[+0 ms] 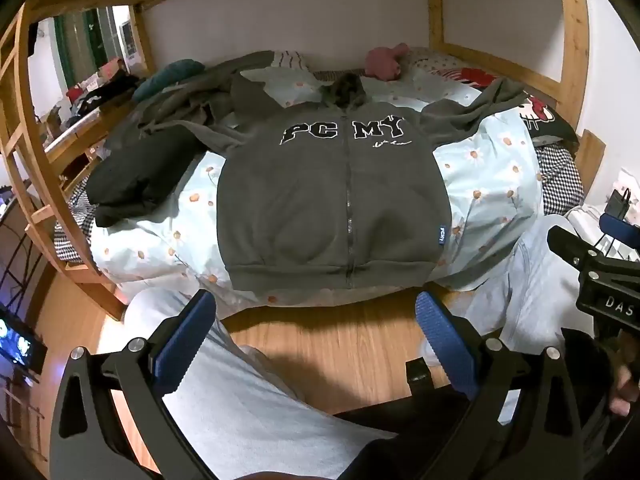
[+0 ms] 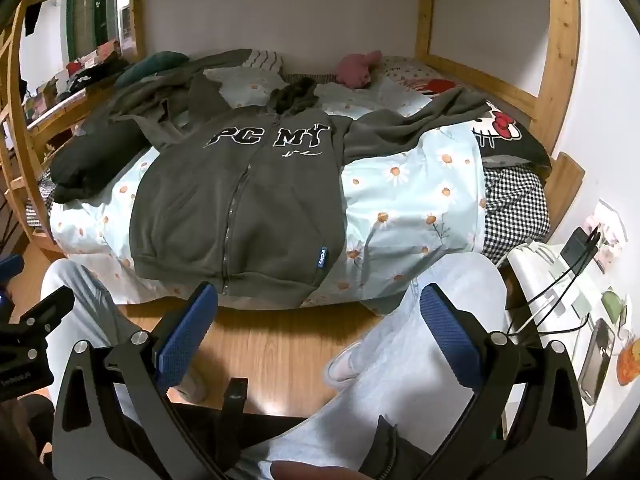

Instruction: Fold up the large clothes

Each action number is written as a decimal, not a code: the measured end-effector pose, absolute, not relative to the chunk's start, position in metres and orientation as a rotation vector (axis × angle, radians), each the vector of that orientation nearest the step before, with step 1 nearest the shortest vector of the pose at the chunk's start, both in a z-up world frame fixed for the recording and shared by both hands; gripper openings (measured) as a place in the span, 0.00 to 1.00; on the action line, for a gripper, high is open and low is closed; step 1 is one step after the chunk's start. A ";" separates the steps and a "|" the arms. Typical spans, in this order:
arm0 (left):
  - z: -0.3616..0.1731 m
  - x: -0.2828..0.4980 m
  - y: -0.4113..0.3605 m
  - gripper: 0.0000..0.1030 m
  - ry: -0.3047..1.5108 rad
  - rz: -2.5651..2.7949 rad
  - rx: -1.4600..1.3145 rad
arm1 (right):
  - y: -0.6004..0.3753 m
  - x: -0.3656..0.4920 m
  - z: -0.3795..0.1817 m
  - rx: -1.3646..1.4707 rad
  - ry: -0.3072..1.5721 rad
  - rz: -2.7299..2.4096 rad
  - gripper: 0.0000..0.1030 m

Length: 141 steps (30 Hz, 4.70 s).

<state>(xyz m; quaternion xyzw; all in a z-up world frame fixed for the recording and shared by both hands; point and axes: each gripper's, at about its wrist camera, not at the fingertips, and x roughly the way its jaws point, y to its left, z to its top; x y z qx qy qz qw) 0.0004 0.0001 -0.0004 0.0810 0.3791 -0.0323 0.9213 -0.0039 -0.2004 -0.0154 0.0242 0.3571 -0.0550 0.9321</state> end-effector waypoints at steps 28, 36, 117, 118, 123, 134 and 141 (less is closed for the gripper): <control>-0.009 0.001 0.005 0.95 0.798 -0.056 0.179 | -0.198 -0.002 -0.021 0.051 0.747 -0.107 0.97; -0.010 0.001 0.001 0.95 0.804 -0.056 0.189 | -0.198 -0.002 -0.023 0.051 0.750 -0.106 0.97; -0.069 0.194 0.014 0.95 1.044 -0.052 0.138 | -0.199 0.147 -0.035 0.123 0.873 -0.101 0.97; -0.073 0.204 0.016 0.95 1.050 -0.042 0.137 | -0.199 0.158 -0.038 0.131 0.883 -0.090 0.97; -0.094 0.277 0.029 0.95 1.066 0.005 0.140 | -0.195 0.228 -0.050 0.100 0.887 -0.078 0.97; -0.127 0.420 0.049 0.95 1.108 0.044 0.080 | -0.179 0.366 -0.087 0.094 0.922 -0.082 0.97; -0.147 0.491 0.069 0.95 1.133 0.051 0.061 | -0.170 0.432 -0.112 0.122 0.957 -0.108 0.97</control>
